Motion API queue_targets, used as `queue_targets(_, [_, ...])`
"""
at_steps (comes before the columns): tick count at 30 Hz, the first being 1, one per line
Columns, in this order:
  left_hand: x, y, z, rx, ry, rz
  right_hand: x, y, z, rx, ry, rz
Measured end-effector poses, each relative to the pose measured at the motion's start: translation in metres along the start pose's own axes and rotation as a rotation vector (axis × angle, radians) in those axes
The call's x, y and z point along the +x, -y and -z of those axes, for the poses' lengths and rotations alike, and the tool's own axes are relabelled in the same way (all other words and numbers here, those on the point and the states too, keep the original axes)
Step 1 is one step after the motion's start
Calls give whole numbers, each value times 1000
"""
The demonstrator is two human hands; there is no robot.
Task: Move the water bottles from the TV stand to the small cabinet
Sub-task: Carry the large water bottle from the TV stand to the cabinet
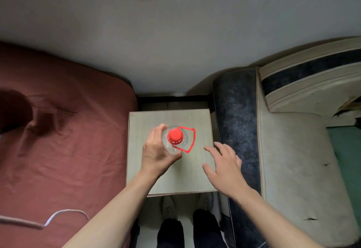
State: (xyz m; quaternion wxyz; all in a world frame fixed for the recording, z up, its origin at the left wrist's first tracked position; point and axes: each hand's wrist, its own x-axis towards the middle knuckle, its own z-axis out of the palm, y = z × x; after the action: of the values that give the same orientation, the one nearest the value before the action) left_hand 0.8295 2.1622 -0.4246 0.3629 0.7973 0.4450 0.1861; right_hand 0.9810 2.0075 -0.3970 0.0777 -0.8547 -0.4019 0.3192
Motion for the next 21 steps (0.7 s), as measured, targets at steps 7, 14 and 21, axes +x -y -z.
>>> queue_targets(7, [-14, 8, 10, 19, 65, 134, -9, 13, 3, 21, 11, -55])
queue_targets(14, [-37, 22, 26, 49, 154, 216, -12, 27, 28, -1, -42, -52])
queue_targets(21, [-47, 9, 71, 216, 197, 104, -34, 55, 57, -41, -93, -35])
